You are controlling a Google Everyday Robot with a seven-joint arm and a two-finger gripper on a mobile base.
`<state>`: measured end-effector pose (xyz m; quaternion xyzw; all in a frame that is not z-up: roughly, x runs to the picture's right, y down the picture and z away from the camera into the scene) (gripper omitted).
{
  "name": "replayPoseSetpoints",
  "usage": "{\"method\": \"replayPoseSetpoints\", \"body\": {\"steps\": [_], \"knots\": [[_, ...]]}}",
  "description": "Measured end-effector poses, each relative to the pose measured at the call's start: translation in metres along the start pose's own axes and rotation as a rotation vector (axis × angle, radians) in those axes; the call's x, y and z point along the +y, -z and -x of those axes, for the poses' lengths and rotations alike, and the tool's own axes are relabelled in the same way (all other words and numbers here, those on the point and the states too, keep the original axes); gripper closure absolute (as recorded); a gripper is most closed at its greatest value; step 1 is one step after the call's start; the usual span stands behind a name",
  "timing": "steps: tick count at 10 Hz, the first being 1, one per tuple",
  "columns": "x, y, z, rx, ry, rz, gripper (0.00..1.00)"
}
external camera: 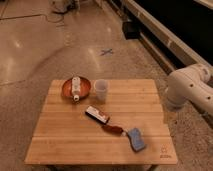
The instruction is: Place the eraser on the white sponge
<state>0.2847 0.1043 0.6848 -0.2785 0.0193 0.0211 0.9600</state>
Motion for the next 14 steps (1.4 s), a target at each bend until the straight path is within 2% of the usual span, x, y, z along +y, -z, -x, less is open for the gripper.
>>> {"method": "replayPoseSetpoints", "body": {"steps": [1,2,4,9,11,13,14], "knots": [[-0.001,-0.002,0.003,-0.004,0.021,0.001,0.35],[-0.006,-0.005,0.015,-0.021,0.068,-0.001,0.35],[-0.019,-0.021,0.065,-0.086,0.228,-0.004,0.35],[-0.021,-0.073,0.146,-0.179,0.500,0.030,0.35],[-0.019,-0.085,0.184,-0.233,0.683,0.025,0.35],[-0.024,-0.091,0.218,-0.289,0.879,-0.004,0.35],[-0.027,-0.094,0.232,-0.313,0.951,-0.019,0.35]]}}
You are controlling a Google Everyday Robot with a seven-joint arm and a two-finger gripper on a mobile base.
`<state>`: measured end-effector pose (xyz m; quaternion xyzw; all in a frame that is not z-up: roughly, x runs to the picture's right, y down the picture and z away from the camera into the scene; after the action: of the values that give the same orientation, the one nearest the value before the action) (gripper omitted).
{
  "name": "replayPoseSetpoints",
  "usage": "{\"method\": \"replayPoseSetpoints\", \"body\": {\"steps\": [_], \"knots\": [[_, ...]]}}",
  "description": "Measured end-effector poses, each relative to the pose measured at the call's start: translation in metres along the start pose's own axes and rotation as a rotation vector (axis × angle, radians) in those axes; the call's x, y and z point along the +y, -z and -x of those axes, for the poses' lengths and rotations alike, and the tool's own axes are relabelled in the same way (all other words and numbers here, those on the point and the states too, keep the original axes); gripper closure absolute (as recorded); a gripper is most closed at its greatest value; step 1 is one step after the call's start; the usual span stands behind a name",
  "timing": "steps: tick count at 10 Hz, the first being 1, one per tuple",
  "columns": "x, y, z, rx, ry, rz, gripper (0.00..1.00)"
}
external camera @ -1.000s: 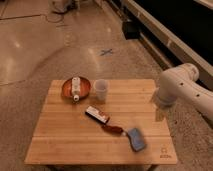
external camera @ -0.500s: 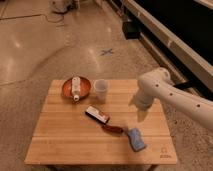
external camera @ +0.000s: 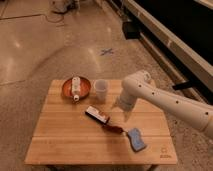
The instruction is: Place the eraser on the white sponge
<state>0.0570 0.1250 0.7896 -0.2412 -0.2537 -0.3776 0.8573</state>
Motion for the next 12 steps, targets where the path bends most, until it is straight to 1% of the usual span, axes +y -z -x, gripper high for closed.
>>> {"method": "replayPoseSetpoints", "body": {"steps": [2,3,4,5,6,7,8,9,10,11,12], "knots": [[-0.021,-0.011,0.013,-0.039,0.146,-0.026,0.35],[-0.035,-0.018,0.024,-0.070,0.258,-0.043,0.35],[-0.043,-0.022,0.031,-0.089,0.339,-0.054,0.35],[-0.049,-0.025,0.035,-0.100,0.406,-0.065,0.35],[-0.059,-0.028,0.039,-0.100,0.495,-0.080,0.35],[-0.071,-0.030,0.038,-0.070,0.597,-0.102,0.35],[-0.080,-0.030,0.033,-0.022,0.671,-0.121,0.35],[-0.086,-0.027,0.028,0.028,0.729,-0.140,0.35],[-0.092,-0.023,0.021,0.098,0.799,-0.162,0.35],[-0.092,-0.020,0.017,0.134,0.831,-0.171,0.35],[-0.093,-0.019,0.017,0.143,0.839,-0.173,0.35]]}}
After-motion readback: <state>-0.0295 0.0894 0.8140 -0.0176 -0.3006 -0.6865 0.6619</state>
